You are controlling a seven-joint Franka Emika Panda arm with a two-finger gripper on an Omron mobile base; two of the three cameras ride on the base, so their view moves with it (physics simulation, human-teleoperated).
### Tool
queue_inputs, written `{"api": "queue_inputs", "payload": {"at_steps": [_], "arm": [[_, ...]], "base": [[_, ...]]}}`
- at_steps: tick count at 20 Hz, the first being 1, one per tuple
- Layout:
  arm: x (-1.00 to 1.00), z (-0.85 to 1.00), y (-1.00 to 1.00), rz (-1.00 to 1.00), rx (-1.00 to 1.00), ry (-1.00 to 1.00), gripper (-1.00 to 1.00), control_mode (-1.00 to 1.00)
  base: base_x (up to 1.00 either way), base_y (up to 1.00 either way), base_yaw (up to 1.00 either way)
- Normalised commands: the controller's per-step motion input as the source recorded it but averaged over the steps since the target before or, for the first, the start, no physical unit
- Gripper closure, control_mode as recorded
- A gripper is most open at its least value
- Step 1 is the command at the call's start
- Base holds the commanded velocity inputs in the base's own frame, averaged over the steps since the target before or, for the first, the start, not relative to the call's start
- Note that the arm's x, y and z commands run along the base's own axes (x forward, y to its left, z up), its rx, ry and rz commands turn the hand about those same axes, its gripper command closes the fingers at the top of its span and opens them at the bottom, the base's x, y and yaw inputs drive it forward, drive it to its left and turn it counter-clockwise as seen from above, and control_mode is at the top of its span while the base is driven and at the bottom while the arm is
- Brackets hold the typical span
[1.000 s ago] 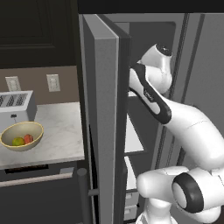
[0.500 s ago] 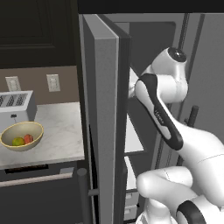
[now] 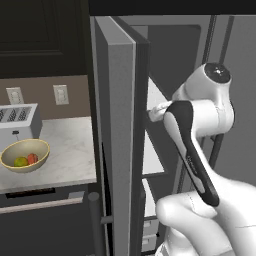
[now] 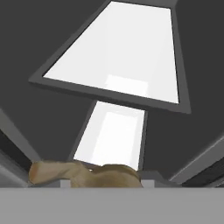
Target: Take the sweet potato, orange, and garlic from the freezer and place them in the bowl on the counter.
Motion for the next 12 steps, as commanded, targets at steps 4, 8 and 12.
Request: {"api": "queue_inputs", "payload": {"at_steps": [4, 8, 12], "arm": [[-0.77, 0.09, -0.24, -0.11, 0.00, 0.00, 1.00, -1.00], [-0.81, 0.04, -0.30, -0.06, 0.00, 0.00, 1.00, -1.00], [-0.92, 0.04, -0.23, -0.05, 0.00, 0.05, 1.00, -1.00]], "base": [[0.00, 0.00, 0.00], [0.00, 0.00, 0.00], [0.00, 0.00, 0.00]]}}
